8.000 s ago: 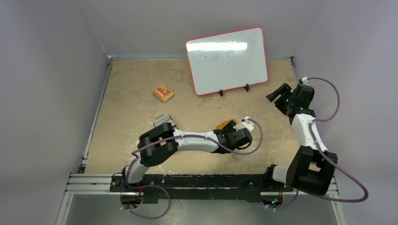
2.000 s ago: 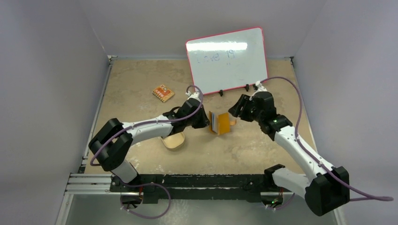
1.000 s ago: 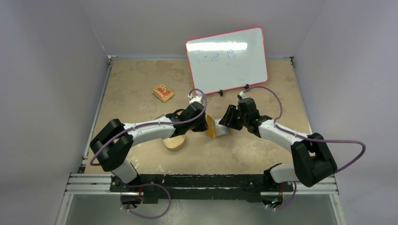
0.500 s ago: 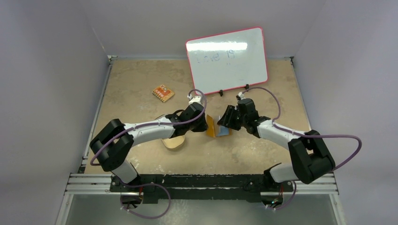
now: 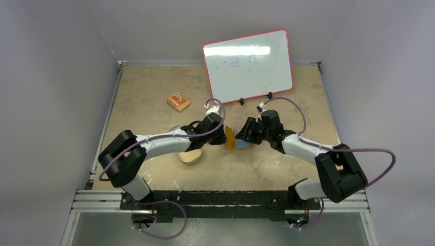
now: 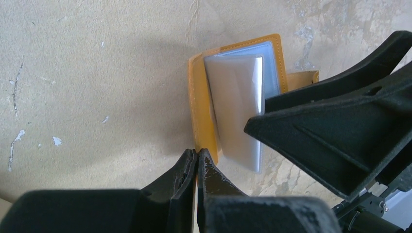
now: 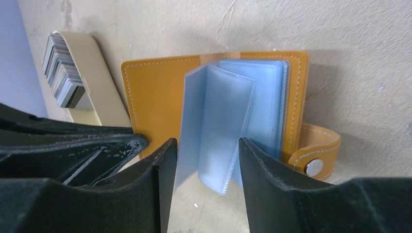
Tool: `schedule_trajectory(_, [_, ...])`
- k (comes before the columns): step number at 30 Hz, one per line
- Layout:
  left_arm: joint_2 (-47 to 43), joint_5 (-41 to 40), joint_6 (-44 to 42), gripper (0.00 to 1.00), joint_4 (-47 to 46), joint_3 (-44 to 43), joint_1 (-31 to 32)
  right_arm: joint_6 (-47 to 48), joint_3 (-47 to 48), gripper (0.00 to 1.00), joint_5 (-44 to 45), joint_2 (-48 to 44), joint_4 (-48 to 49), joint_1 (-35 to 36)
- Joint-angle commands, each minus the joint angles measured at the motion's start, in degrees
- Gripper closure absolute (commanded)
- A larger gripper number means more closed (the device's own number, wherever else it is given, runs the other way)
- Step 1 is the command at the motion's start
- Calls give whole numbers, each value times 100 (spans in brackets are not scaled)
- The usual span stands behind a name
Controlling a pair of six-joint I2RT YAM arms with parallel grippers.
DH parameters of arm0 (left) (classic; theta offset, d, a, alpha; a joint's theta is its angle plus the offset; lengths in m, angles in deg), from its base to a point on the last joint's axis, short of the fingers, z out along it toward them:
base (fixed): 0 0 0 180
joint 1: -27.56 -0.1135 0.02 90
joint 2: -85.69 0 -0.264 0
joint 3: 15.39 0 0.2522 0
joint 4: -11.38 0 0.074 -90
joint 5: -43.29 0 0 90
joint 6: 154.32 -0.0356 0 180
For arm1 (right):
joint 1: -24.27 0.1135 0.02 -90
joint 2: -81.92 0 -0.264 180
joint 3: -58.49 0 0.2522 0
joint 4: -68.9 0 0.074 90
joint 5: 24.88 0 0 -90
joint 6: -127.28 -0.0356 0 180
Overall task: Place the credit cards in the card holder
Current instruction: Open the card holder at the center of the board.
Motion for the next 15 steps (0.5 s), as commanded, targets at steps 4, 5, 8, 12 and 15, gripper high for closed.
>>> schedule_trajectory(4, [50, -142, 63, 100, -186, 100, -15, -109, -197, 50, -548, -297, 606, 14])
schedule_trajectory(5, [56, -138, 58, 100, -191, 113, -15, -101, -203, 51, -595, -297, 679, 14])
schedule_trajectory(8, [33, -143, 69, 100, -199, 120, -14, -102, -248, 49, -798, -224, 985, 17])
schedule_trajectory(12, [30, -141, 86, 100, -214, 132, -15, -186, -243, 41, -1047, -27, 1432, 24])
schedule_trajectory(15, [22, -134, 98, 100, -226, 147, -14, -223, -229, 39, -1072, 73, 1541, 15])
